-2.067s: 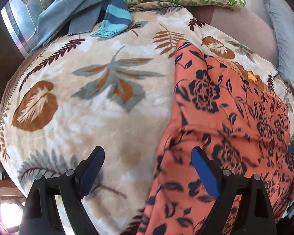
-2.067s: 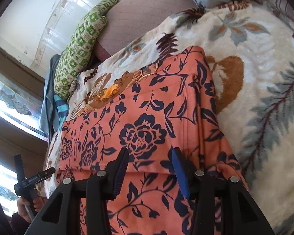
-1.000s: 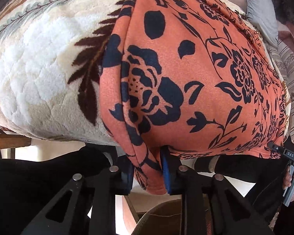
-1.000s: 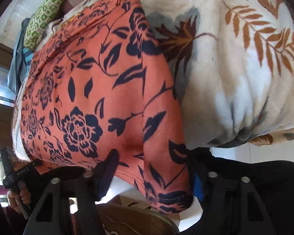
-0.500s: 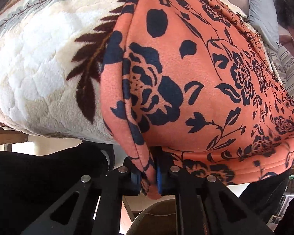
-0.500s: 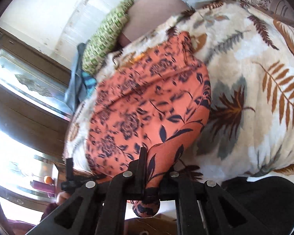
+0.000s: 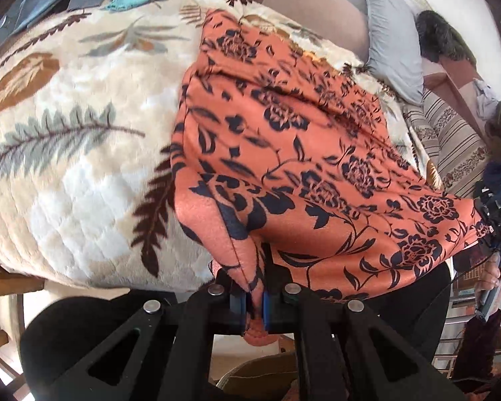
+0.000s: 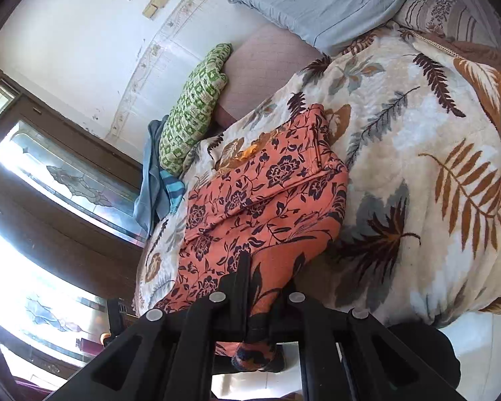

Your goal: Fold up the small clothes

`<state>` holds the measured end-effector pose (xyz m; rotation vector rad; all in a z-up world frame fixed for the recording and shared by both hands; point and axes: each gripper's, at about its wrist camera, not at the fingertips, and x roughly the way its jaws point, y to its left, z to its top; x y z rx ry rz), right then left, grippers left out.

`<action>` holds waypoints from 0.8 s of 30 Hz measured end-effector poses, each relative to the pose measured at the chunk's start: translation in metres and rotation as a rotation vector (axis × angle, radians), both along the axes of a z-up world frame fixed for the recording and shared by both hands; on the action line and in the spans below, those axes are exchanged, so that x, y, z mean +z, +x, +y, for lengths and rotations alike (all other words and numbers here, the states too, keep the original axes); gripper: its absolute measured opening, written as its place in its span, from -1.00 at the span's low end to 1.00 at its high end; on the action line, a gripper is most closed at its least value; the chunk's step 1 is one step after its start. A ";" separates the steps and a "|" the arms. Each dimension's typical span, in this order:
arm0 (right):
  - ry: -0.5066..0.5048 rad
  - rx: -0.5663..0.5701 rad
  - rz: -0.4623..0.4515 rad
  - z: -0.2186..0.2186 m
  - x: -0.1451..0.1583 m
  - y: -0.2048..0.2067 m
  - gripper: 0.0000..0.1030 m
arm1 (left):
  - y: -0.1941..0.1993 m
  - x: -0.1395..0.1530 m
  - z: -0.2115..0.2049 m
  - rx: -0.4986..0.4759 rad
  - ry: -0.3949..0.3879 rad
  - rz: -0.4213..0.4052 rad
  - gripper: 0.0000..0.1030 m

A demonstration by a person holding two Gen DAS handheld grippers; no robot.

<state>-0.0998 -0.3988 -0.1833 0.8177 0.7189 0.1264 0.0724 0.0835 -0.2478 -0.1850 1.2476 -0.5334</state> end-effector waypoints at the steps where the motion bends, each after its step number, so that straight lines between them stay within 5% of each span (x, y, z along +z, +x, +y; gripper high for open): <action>1: 0.005 -0.001 -0.008 -0.002 0.004 0.006 -0.86 | 0.009 0.008 -0.001 -0.001 -0.014 -0.011 -0.88; 12: 0.093 -0.089 -0.074 -0.060 0.009 0.136 -0.86 | 0.160 0.044 -0.034 0.049 -0.102 -0.058 -0.88; 21: 0.178 -0.201 0.079 -0.117 -0.066 0.274 -0.80 | 0.299 0.000 -0.063 0.177 -0.053 0.025 -0.74; 22: 0.187 -0.220 0.093 -0.122 -0.076 0.282 -0.69 | 0.305 -0.003 -0.060 0.195 -0.073 0.032 -0.64; 24: 0.190 -0.262 0.099 -0.130 -0.094 0.288 -0.14 | 0.312 -0.006 -0.048 0.243 -0.158 0.025 -0.38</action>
